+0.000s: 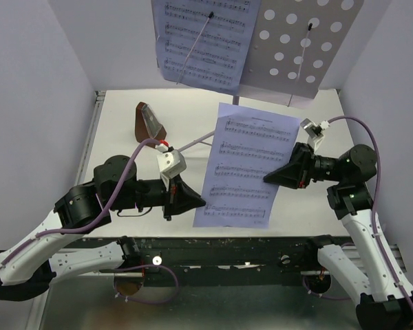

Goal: Set up the instrument practice props

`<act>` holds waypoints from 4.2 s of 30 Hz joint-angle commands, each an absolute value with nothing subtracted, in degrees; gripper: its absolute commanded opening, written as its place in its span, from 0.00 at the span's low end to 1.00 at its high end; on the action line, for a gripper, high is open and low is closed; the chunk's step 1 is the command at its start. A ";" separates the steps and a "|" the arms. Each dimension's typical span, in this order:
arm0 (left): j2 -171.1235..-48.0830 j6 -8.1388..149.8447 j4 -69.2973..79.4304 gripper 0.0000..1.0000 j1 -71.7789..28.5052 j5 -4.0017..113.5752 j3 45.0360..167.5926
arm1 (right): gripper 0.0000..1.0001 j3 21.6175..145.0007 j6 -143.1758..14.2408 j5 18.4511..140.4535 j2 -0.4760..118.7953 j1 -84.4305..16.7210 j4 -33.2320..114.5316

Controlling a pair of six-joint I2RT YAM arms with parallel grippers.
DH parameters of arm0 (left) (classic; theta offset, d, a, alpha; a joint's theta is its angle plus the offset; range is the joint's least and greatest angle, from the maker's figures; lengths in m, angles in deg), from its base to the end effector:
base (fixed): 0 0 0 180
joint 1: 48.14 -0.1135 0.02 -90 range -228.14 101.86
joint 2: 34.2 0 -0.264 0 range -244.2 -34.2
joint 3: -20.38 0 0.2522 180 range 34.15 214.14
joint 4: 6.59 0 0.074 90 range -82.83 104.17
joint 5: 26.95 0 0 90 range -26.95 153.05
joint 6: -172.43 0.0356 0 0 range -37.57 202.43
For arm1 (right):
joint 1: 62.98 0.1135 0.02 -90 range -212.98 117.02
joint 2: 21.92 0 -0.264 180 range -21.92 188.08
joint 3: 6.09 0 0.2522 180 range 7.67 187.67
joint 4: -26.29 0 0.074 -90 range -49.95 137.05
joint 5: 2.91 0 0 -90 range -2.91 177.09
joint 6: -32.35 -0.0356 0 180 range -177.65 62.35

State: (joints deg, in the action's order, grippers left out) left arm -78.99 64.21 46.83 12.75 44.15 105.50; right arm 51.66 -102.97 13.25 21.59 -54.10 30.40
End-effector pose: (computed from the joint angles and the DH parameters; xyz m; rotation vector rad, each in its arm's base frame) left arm 0.0531 -0.1190 0.4383 0.9555 1.7334 -1.2442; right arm 0.1484 0.0578 0.3721 -0.7108 1.6201 1.5971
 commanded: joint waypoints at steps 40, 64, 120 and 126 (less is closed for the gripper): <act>-121.73 89.82 54.55 0.91 12.33 49.16 168.87 | 0.00 122.12 -48.16 72.23 23.97 -65.53 105.97; -129.38 68.03 30.21 0.70 4.42 49.96 173.27 | 0.00 137.74 -59.41 46.58 37.05 -66.32 107.82; -141.33 67.93 26.33 0.43 8.38 62.61 175.82 | 0.02 147.51 -68.96 61.03 54.36 -80.09 98.24; -142.30 68.20 26.15 0.33 8.38 62.61 176.88 | 0.00 144.87 -85.32 30.52 58.58 -98.12 90.95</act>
State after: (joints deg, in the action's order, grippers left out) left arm -142.40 67.21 26.20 7.98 61.18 175.42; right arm 146.74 -72.31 53.49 55.57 -90.40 96.15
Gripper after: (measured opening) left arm 0.359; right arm 0.009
